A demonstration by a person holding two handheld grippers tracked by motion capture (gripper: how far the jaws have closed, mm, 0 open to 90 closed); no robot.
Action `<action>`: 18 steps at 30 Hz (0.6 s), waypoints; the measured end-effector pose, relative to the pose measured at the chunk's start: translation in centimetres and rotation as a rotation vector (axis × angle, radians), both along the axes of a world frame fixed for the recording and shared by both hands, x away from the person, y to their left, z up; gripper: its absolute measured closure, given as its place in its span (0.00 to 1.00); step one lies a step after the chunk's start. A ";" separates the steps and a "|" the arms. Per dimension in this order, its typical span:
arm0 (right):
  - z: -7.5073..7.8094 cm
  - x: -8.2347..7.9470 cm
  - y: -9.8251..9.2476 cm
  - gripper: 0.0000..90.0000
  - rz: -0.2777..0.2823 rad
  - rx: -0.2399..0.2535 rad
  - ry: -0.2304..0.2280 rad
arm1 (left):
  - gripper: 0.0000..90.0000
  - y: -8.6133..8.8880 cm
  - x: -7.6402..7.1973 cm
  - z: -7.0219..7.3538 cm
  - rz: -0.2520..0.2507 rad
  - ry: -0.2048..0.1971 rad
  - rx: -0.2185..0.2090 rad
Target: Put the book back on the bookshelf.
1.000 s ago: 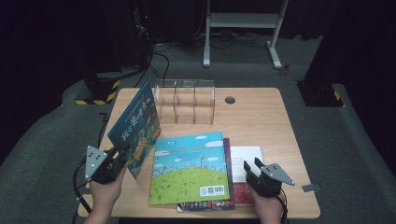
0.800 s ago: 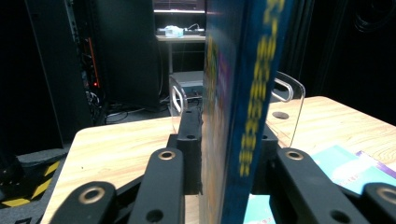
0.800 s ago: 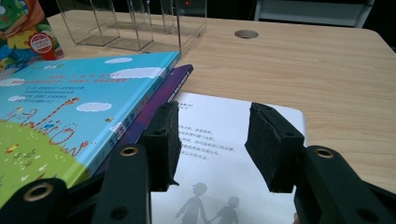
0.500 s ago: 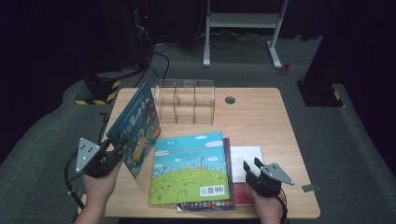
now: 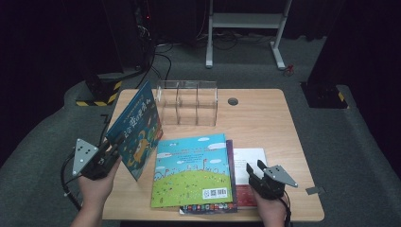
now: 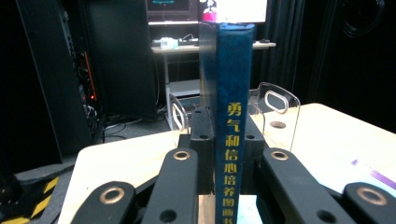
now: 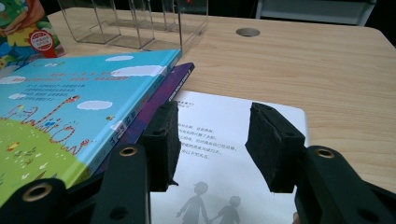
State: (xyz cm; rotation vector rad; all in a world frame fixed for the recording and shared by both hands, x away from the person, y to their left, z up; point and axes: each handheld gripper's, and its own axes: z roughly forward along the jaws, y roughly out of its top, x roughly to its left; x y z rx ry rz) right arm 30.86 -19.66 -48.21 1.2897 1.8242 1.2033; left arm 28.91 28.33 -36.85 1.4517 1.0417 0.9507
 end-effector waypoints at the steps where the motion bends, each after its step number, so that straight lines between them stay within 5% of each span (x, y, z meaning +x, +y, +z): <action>1: 0.0 0.0 0.0 0.59 -0.002 0.000 0.002 | 0.90 0.0 0.0 0.1 0.000 0.007 -0.002; 11: 0.0 0.0 0.0 0.59 -0.001 0.002 0.007 | 0.92 -0.4 0.5 0.7 -0.026 0.020 0.025; 18: 0.0 0.1 0.0 0.59 0.001 0.005 0.007 | 0.93 -0.2 1.9 1.7 -0.031 0.030 -0.003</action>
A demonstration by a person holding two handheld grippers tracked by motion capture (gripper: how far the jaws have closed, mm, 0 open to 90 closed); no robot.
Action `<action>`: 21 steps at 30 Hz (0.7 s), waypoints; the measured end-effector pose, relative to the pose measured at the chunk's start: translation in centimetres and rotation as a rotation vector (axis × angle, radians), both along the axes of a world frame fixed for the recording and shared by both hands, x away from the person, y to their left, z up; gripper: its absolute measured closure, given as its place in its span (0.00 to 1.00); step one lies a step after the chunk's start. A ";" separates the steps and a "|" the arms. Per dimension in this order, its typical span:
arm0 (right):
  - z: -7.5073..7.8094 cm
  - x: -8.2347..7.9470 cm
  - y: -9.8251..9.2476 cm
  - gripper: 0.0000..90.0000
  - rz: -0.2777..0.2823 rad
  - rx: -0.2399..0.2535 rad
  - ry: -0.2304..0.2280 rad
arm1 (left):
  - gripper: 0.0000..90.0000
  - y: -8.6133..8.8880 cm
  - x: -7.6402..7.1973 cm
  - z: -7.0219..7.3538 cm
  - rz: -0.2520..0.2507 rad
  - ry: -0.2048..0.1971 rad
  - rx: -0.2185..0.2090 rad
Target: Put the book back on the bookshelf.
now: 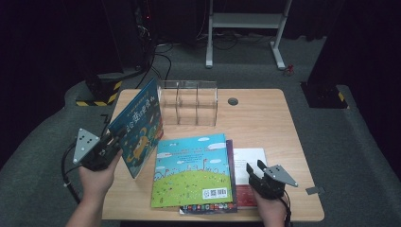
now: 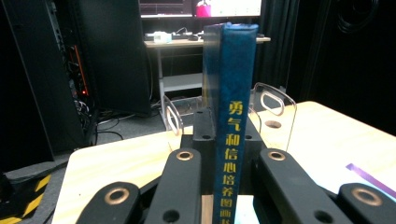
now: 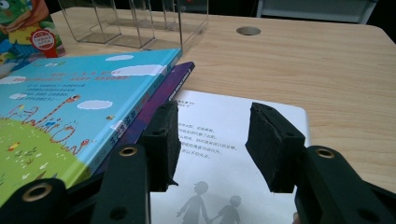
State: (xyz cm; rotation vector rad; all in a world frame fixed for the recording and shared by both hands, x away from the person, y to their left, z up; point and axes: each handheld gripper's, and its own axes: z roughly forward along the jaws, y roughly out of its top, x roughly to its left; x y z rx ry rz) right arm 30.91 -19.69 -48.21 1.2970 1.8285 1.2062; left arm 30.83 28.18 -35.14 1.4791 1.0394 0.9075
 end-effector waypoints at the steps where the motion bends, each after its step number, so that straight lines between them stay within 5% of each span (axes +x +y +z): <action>1: 0.0 0.0 0.0 0.59 0.001 0.002 0.000 | 0.93 0.1 0.2 0.1 -0.001 0.001 -0.002; 10: 0.0 0.0 0.0 0.59 0.002 0.003 -0.001 | 0.93 0.4 1.6 1.0 -0.006 0.001 -0.031; 21: 0.0 0.0 0.0 0.59 0.002 0.005 -0.001 | 0.93 0.8 2.6 1.7 -0.016 -0.006 -0.115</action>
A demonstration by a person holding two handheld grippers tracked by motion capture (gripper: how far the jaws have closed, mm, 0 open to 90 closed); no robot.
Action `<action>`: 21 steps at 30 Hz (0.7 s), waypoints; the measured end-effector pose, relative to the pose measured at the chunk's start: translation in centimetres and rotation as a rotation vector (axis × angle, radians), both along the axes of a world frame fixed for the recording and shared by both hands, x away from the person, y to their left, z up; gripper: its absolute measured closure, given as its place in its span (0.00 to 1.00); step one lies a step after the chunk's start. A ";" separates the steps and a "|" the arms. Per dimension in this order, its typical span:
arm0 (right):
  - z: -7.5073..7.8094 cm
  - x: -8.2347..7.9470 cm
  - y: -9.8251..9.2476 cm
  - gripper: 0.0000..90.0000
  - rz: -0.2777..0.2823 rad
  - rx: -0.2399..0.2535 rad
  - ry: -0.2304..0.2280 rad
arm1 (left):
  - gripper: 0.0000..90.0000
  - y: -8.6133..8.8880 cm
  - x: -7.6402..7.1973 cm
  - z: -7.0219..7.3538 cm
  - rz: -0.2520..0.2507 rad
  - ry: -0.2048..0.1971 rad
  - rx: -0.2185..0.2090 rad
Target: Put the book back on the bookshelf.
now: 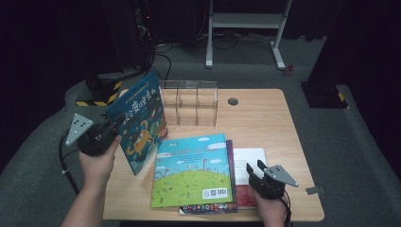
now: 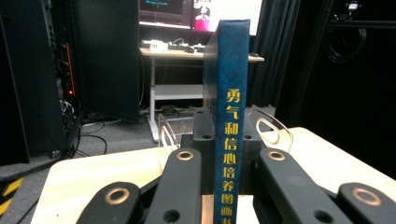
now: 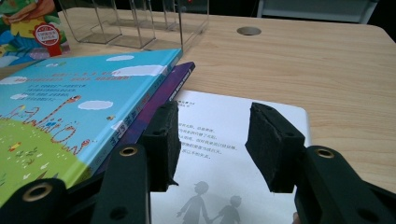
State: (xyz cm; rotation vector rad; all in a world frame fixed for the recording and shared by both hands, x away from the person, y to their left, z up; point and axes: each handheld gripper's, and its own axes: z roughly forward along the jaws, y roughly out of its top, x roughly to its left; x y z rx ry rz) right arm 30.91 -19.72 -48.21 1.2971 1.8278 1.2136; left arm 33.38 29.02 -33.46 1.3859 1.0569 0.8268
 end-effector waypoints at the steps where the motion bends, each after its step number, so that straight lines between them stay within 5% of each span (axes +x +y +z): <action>1: 0.0 0.0 0.0 0.59 0.000 0.000 0.000 | 0.93 -0.1 0.1 0.1 0.001 -0.005 0.010; 12: 0.0 0.0 -0.1 0.59 0.000 -0.001 0.000 | 0.93 -1.4 1.9 1.0 0.043 -0.070 0.036; 21: 0.0 0.0 -0.1 0.59 -0.001 0.002 0.000 | 0.93 -2.5 4.1 1.2 0.058 -0.083 0.054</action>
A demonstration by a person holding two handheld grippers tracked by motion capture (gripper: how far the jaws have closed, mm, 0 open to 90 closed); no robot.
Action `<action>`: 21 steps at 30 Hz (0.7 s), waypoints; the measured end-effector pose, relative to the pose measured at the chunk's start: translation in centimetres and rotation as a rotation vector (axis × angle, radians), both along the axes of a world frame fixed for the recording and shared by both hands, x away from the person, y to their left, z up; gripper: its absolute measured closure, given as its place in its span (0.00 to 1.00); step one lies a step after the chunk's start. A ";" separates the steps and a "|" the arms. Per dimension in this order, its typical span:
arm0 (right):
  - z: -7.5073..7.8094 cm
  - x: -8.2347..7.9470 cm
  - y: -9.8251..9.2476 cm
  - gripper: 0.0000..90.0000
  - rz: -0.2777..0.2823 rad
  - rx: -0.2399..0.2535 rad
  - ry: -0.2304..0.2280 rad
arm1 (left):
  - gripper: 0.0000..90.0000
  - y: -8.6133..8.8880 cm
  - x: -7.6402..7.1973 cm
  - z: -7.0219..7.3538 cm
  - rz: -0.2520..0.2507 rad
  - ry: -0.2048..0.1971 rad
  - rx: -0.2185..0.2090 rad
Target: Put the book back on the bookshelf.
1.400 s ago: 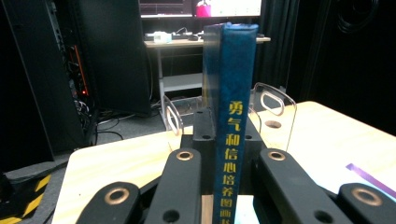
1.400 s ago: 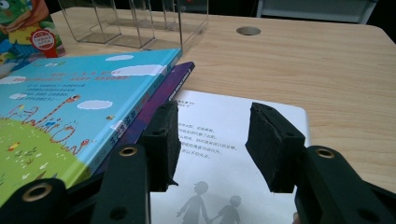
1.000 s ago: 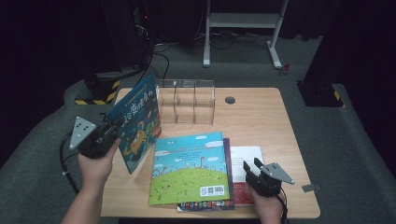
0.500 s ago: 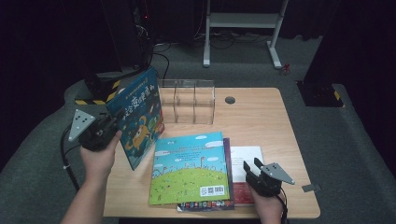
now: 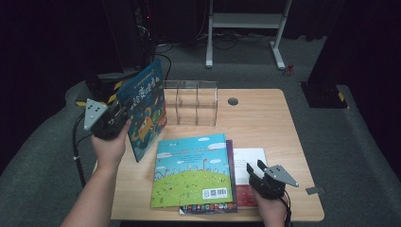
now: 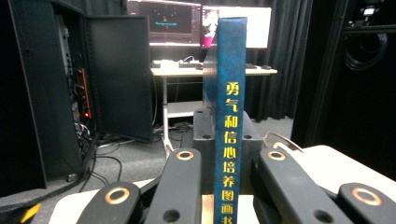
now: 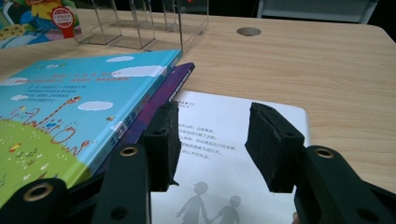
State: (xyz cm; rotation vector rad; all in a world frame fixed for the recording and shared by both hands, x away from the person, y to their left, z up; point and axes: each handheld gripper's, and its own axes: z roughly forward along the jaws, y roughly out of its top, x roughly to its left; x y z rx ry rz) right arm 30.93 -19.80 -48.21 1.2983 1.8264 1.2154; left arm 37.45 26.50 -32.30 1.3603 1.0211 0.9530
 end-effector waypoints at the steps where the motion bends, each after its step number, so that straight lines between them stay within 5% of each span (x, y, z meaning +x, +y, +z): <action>1: 0.0 0.0 0.0 0.59 0.001 0.000 0.000 | 0.93 -0.2 0.3 0.0 0.005 -0.006 0.003; 21: 0.0 0.0 -0.1 0.60 0.003 0.007 0.000 | 0.93 -1.3 5.4 -0.9 0.027 -0.010 -0.013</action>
